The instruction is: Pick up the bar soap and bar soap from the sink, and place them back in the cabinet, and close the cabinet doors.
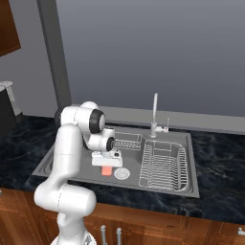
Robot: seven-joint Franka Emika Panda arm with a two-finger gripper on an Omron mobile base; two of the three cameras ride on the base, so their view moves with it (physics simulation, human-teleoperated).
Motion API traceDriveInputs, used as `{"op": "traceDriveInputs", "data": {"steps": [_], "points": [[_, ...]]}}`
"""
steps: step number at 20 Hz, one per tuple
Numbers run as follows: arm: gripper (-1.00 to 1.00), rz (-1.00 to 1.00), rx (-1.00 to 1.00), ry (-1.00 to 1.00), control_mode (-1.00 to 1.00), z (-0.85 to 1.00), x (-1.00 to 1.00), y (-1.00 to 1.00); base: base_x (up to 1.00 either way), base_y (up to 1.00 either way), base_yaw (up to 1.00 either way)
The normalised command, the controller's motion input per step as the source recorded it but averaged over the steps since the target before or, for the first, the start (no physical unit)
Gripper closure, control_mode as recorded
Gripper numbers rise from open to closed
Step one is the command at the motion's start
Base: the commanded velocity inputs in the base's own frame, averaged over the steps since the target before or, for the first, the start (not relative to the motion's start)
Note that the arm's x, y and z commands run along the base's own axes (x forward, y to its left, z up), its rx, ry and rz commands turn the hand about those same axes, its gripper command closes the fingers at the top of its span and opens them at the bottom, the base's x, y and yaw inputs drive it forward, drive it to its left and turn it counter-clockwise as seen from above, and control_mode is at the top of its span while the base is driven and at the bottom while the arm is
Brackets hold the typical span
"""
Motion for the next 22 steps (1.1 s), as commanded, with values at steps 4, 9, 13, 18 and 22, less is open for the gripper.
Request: {"op": "traceDriveInputs", "data": {"steps": [4,9,13,18,22], "points": [[1.00,0.00,0.00,-0.01,-1.00,0.54,0.01,-0.06,0.00,0.00,0.00],[1.00,0.00,0.00,-0.01,-1.00,0.54,0.00,-0.07,0.00,0.00,0.00],[1.00,-0.01,0.00,-0.02,-1.00,0.54,0.00,-0.05,0.00,0.00,0.00],[1.00,-0.06,0.00,-0.01,-1.00,0.57,-0.18,0.00,0.00,0.00,0.00],[1.00,-0.08,0.00,-0.03,-1.00,0.59,-0.33,-0.04,0.00,0.00,0.00]]}}
